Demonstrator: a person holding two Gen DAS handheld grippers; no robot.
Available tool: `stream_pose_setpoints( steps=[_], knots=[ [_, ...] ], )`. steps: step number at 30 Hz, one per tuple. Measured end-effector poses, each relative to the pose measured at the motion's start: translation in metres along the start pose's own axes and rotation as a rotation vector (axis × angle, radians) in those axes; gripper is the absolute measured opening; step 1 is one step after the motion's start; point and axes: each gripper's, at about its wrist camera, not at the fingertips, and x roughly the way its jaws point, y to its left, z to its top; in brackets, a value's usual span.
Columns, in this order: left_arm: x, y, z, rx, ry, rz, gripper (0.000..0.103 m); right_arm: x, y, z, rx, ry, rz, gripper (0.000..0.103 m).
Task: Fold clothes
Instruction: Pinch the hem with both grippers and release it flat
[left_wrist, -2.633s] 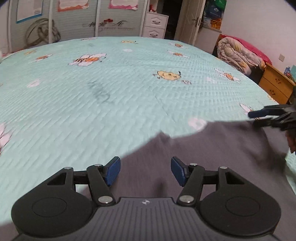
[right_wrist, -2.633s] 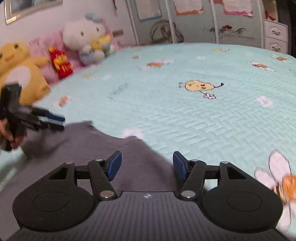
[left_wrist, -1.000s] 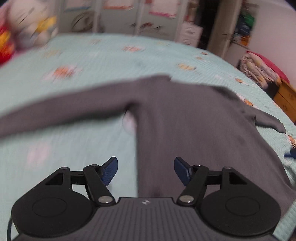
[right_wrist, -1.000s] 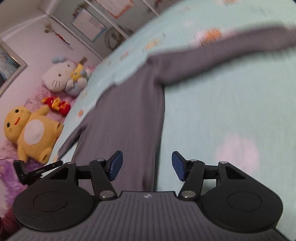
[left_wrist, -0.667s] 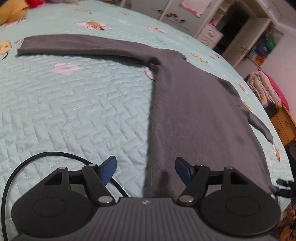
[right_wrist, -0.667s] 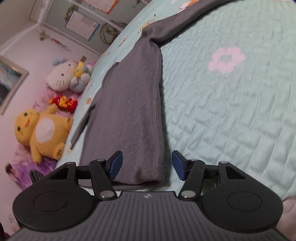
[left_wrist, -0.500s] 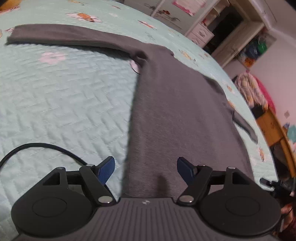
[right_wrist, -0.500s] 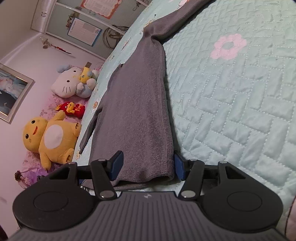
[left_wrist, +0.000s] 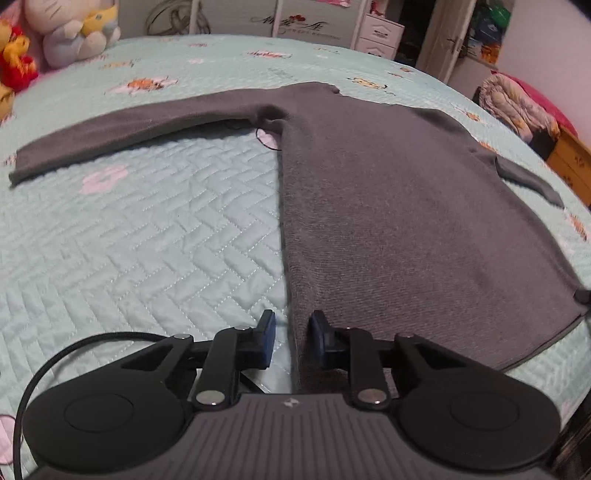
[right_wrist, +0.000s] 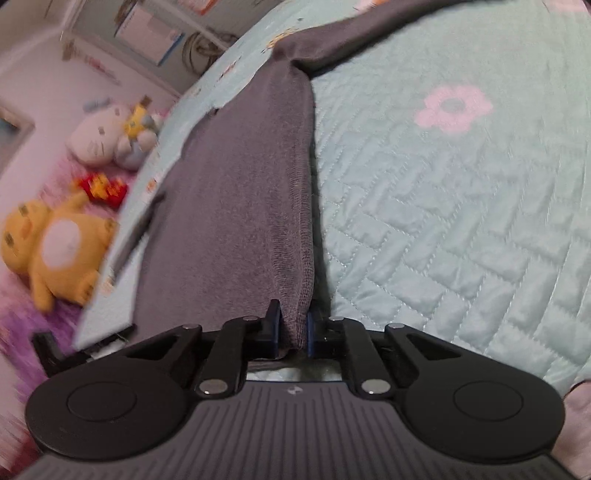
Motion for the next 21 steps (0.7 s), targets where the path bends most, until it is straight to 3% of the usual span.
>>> stream_pose_setpoints(
  steps=[3, 9, 12, 14, 18, 19, 21],
  knots=[
    [0.0, -0.01, -0.004, 0.089, -0.02, 0.043, 0.025, 0.003, 0.024, -0.001, -0.187, 0.022, -0.095, 0.012],
    [0.0, -0.019, -0.009, 0.156, -0.046, 0.095, 0.029, 0.015, 0.062, -0.02, -0.55, 0.039, -0.246, 0.012],
    [-0.001, -0.02, -0.008, 0.162, -0.047, 0.114, 0.038, 0.02, 0.075, -0.027, -0.689, 0.038, -0.307, 0.012],
    [-0.001, -0.02, -0.009, 0.16, -0.051, 0.131, 0.045, 0.015, 0.059, -0.014, -0.542, 0.038, -0.252, 0.012],
    [-0.002, -0.023, -0.009, 0.17, -0.054, 0.145, 0.046, 0.001, 0.015, 0.01, -0.207, 0.078, -0.084, 0.018],
    [-0.002, -0.024, -0.009, 0.176, -0.055, 0.152, 0.046, 0.001, 0.019, 0.009, -0.21, 0.068, -0.075, 0.021],
    [-0.002, -0.025, -0.009, 0.181, -0.054, 0.17, 0.054, 0.0, 0.025, 0.009, -0.216, 0.047, -0.058, 0.039]
  ],
)
